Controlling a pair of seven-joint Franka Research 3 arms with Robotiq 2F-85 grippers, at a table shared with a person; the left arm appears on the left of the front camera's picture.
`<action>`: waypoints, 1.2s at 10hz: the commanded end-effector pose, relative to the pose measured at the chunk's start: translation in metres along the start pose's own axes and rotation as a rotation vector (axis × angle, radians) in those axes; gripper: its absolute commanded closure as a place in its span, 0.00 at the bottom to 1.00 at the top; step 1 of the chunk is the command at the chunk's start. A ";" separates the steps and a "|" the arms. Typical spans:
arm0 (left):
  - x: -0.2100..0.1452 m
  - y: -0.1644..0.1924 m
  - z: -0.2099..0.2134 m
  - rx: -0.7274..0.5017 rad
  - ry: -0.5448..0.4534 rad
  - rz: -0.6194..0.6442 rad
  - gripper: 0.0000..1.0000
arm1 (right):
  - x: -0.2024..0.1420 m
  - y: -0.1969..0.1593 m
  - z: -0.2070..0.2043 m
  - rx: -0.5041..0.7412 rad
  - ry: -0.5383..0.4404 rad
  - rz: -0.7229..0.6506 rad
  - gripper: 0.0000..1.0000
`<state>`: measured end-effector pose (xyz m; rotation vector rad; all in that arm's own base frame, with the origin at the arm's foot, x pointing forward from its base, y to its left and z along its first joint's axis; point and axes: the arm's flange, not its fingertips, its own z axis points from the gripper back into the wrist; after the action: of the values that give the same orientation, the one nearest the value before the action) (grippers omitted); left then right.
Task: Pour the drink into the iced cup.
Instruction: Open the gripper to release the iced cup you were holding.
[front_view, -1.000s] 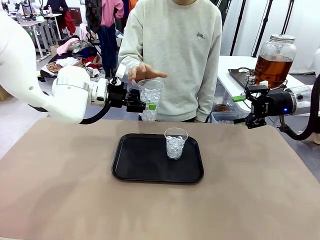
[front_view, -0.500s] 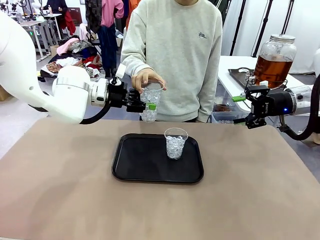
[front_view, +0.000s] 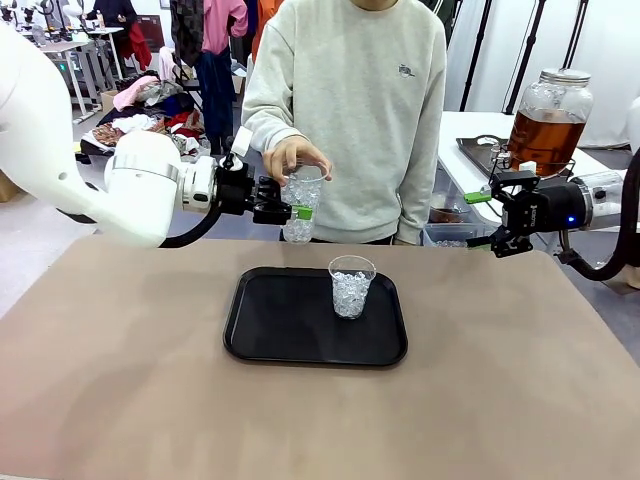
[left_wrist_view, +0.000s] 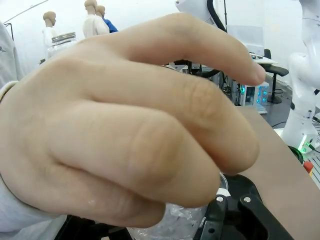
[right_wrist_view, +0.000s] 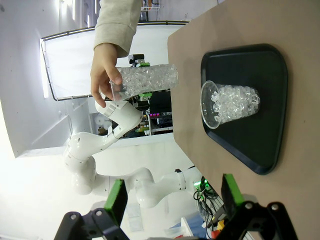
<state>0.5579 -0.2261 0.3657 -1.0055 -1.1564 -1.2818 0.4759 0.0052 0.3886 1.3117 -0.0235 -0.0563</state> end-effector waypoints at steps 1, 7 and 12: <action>0.004 -0.001 0.000 0.000 -0.003 -0.005 0.36 | 0.001 0.002 0.001 0.000 -0.002 0.004 0.00; 0.004 -0.001 0.000 0.000 -0.003 -0.005 0.36 | 0.001 0.002 0.001 0.000 -0.002 0.004 0.00; 0.004 -0.001 0.000 0.000 -0.003 -0.005 0.36 | 0.001 0.002 0.001 0.000 -0.002 0.004 0.00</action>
<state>0.5580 -0.2261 0.3664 -1.0054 -1.1576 -1.2824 0.4759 0.0052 0.3886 1.3117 -0.0235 -0.0564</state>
